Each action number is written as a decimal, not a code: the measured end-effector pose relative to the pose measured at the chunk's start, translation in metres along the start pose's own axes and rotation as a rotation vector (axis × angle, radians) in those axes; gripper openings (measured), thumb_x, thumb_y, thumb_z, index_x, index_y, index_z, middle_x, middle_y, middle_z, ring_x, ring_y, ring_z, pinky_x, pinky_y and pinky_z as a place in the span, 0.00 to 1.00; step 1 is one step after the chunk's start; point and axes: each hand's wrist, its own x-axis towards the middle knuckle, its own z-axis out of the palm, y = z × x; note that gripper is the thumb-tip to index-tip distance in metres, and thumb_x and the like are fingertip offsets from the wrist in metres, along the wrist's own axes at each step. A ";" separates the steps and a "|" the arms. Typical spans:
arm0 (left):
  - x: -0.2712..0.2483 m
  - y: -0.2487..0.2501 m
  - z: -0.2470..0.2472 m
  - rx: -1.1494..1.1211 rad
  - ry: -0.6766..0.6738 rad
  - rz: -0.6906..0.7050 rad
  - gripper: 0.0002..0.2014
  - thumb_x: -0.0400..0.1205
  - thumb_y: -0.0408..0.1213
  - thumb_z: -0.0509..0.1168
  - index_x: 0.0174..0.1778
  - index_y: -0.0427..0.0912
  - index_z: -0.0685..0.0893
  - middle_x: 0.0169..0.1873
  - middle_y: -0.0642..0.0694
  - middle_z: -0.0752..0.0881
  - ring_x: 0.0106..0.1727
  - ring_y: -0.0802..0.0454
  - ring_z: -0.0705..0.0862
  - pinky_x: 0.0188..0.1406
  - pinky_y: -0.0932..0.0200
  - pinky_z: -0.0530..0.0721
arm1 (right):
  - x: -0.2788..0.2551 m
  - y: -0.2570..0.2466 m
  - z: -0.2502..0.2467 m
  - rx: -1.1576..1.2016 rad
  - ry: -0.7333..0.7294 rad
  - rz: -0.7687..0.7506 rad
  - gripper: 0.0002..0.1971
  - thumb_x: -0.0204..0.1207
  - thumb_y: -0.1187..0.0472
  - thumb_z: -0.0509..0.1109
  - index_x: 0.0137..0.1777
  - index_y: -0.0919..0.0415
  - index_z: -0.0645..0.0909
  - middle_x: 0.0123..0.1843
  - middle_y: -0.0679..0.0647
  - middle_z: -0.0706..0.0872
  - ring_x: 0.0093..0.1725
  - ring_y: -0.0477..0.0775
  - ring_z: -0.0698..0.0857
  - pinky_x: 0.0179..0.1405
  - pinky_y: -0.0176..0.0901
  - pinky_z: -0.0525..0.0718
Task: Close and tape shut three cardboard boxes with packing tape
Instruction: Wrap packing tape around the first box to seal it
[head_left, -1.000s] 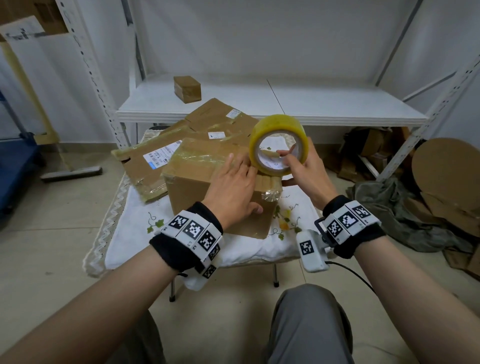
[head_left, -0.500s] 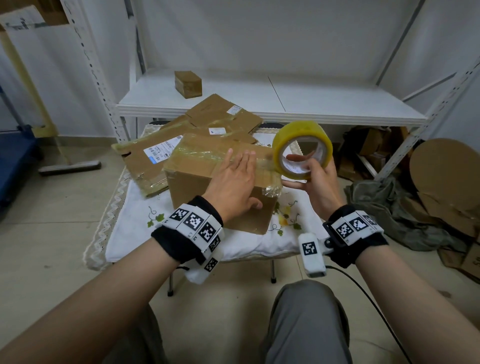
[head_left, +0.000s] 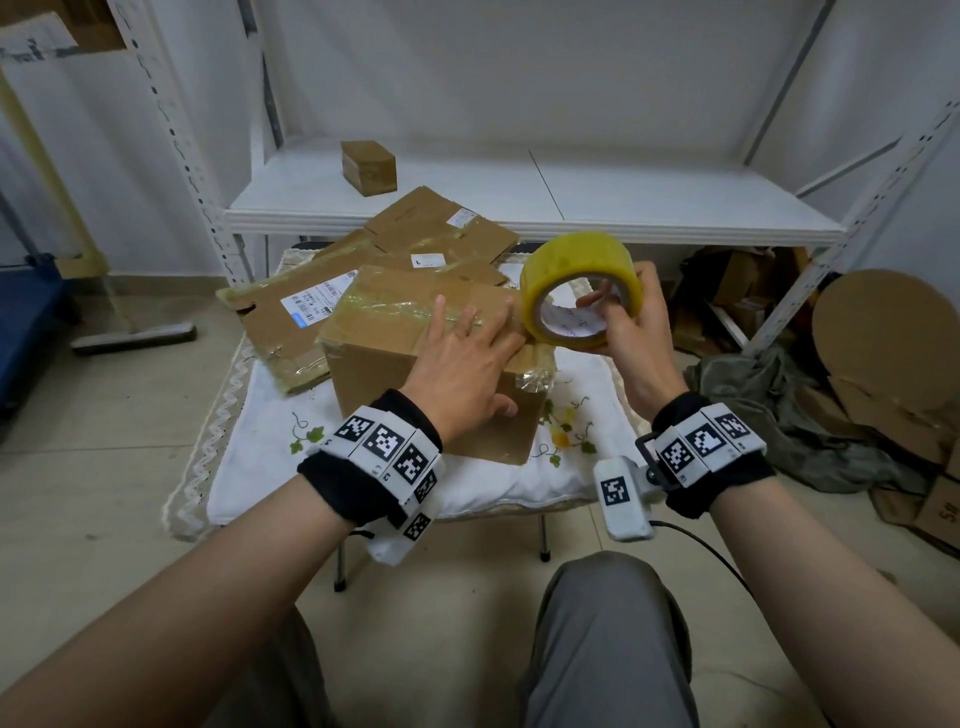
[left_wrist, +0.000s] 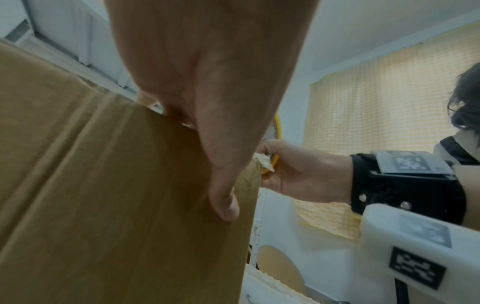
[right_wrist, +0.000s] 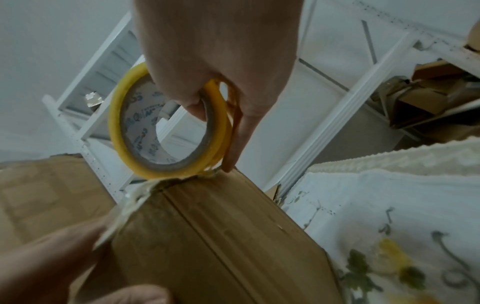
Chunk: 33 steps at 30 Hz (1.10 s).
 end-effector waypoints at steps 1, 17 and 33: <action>0.000 0.001 0.000 0.003 0.002 0.007 0.46 0.79 0.66 0.64 0.88 0.52 0.52 0.88 0.48 0.47 0.86 0.33 0.55 0.82 0.24 0.44 | 0.001 0.001 0.000 -0.006 0.009 0.016 0.08 0.84 0.68 0.62 0.55 0.54 0.72 0.48 0.48 0.85 0.59 0.59 0.88 0.55 0.72 0.89; 0.006 0.009 -0.011 -0.103 0.019 0.088 0.44 0.76 0.49 0.76 0.84 0.39 0.62 0.87 0.38 0.54 0.86 0.43 0.60 0.86 0.47 0.44 | 0.004 0.015 -0.007 0.415 -0.180 0.353 0.16 0.76 0.78 0.70 0.59 0.63 0.75 0.43 0.54 0.93 0.48 0.52 0.92 0.58 0.50 0.88; 0.007 0.011 -0.008 0.057 0.039 0.074 0.41 0.77 0.53 0.73 0.81 0.41 0.63 0.82 0.41 0.68 0.85 0.47 0.60 0.80 0.40 0.59 | 0.014 -0.004 -0.005 0.062 -0.190 0.266 0.09 0.80 0.73 0.68 0.56 0.63 0.77 0.62 0.73 0.86 0.61 0.68 0.89 0.50 0.57 0.94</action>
